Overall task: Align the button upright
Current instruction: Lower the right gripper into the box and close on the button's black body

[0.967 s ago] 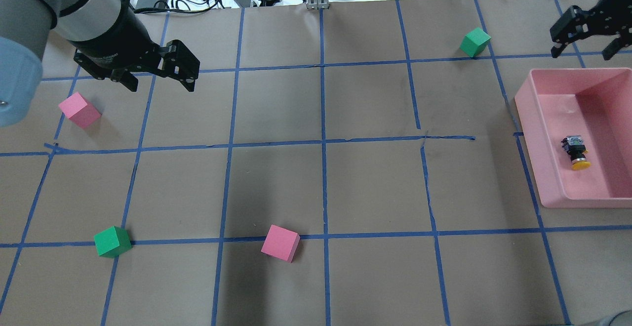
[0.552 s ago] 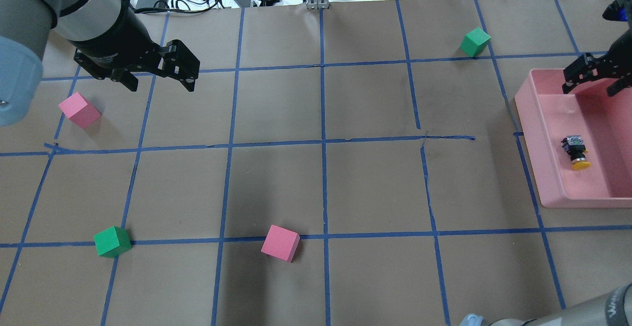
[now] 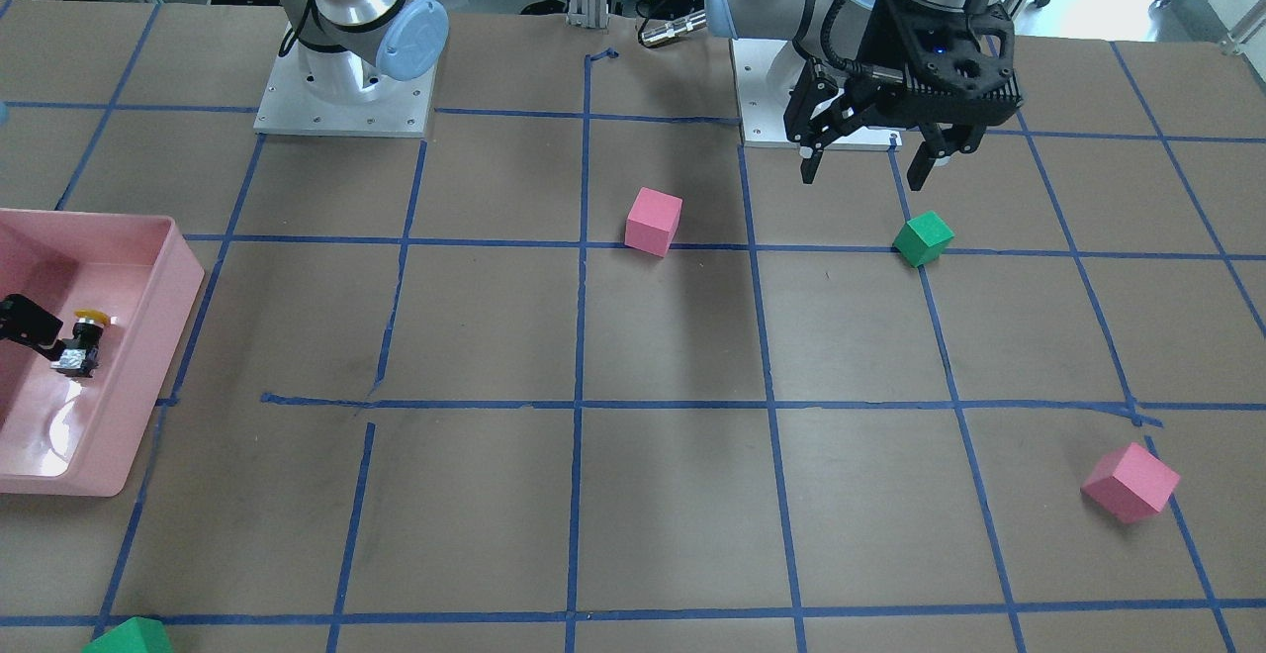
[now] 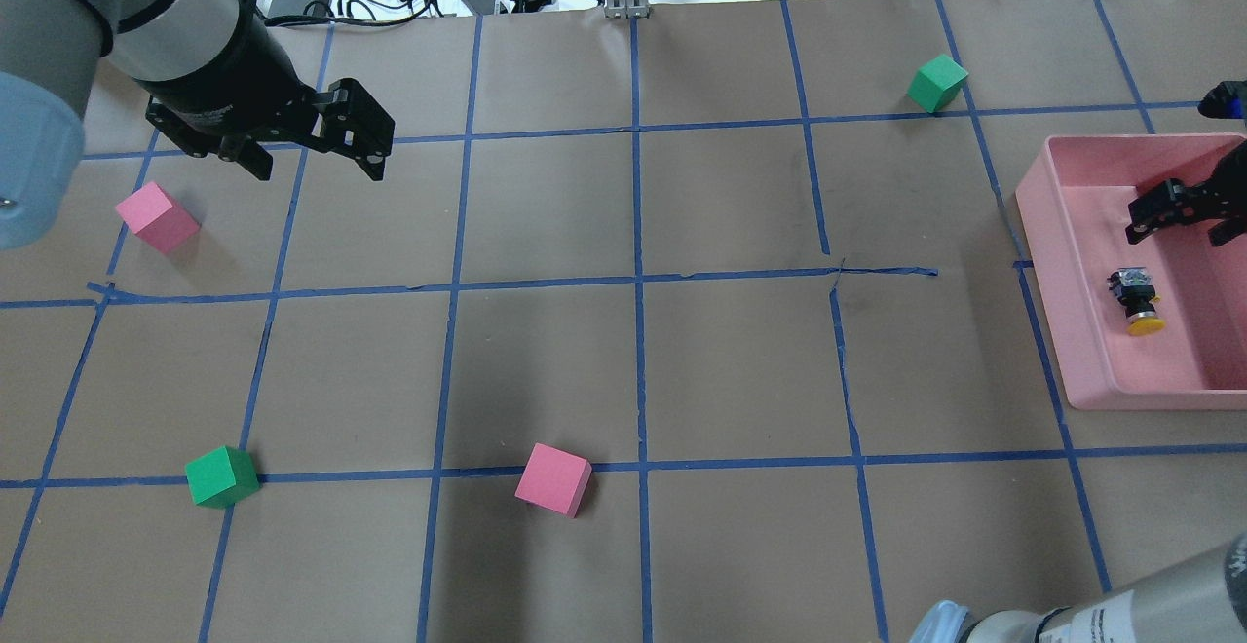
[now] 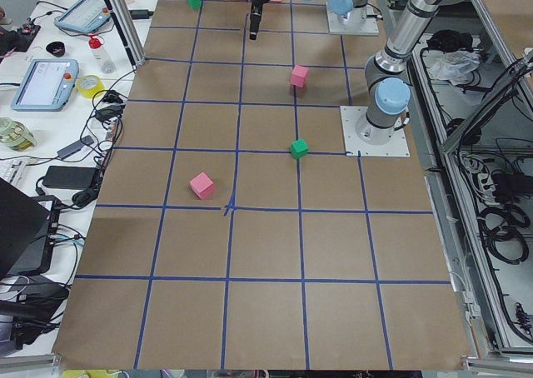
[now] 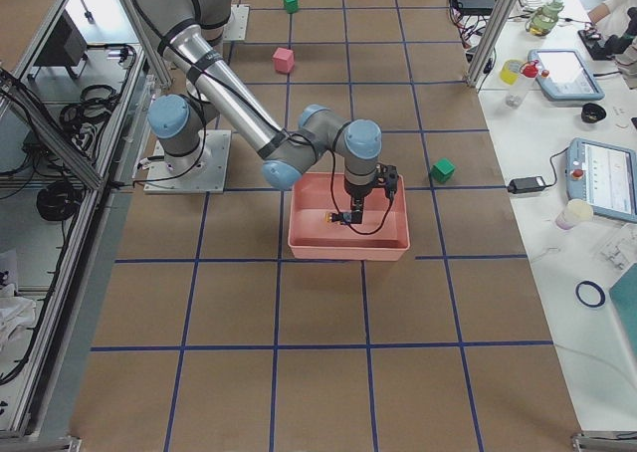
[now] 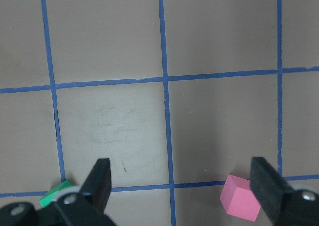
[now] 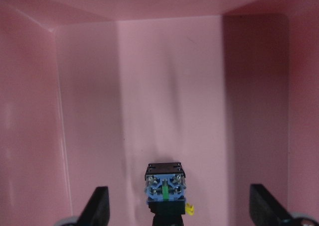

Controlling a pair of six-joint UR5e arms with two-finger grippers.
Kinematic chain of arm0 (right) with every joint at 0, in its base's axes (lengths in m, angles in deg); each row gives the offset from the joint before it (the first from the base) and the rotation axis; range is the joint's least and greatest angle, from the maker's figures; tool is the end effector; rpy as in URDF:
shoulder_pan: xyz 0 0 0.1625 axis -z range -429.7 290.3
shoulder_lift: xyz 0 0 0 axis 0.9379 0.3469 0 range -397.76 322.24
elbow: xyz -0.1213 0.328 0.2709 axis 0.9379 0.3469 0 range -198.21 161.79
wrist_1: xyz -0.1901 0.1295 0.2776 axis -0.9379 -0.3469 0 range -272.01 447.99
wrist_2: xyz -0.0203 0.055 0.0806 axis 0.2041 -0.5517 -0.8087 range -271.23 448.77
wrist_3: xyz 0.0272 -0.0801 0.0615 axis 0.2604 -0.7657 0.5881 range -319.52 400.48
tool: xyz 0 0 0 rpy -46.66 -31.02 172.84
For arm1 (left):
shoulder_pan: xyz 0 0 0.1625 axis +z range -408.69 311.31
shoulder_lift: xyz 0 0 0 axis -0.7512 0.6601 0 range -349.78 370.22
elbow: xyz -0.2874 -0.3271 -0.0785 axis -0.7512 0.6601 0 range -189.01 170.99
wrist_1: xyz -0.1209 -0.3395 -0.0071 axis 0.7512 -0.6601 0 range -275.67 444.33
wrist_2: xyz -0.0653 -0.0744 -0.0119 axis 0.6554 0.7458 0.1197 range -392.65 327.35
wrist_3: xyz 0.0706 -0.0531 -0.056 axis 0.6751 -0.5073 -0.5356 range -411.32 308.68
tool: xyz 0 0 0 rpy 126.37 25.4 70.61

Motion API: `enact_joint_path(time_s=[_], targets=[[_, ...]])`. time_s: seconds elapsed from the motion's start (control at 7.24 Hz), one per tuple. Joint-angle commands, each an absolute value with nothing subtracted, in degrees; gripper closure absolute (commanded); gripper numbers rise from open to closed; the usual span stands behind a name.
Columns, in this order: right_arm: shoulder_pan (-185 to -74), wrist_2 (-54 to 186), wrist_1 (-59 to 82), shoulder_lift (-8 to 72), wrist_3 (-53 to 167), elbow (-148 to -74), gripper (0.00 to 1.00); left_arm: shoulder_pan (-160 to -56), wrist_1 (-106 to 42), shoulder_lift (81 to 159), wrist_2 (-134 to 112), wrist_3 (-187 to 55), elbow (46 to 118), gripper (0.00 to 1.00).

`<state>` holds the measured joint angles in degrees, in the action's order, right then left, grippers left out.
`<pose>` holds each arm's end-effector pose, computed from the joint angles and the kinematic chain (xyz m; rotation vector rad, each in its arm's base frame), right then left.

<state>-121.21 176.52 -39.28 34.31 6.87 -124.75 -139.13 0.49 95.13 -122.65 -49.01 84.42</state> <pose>-0.2142 -0.4901 0.2944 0.1320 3.1345 -0.0985 -0.1364 -0.4075 0.5228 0.0751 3.1312 -0.2140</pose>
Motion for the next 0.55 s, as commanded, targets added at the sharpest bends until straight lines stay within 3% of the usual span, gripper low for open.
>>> enact_joint_path(time_s=[0.0, 0.41], targets=[[-120.85, 176.48, -41.73, 32.56, 6.56, -126.05, 0.0, -139.13, 0.49, 95.13, -122.65, -49.03, 84.42, 0.0], [-120.76, 176.48, -42.61, 31.76, 6.65, -126.05, 0.0, -139.13, 0.49, 95.13, -122.65, -49.03, 84.42, 0.0]])
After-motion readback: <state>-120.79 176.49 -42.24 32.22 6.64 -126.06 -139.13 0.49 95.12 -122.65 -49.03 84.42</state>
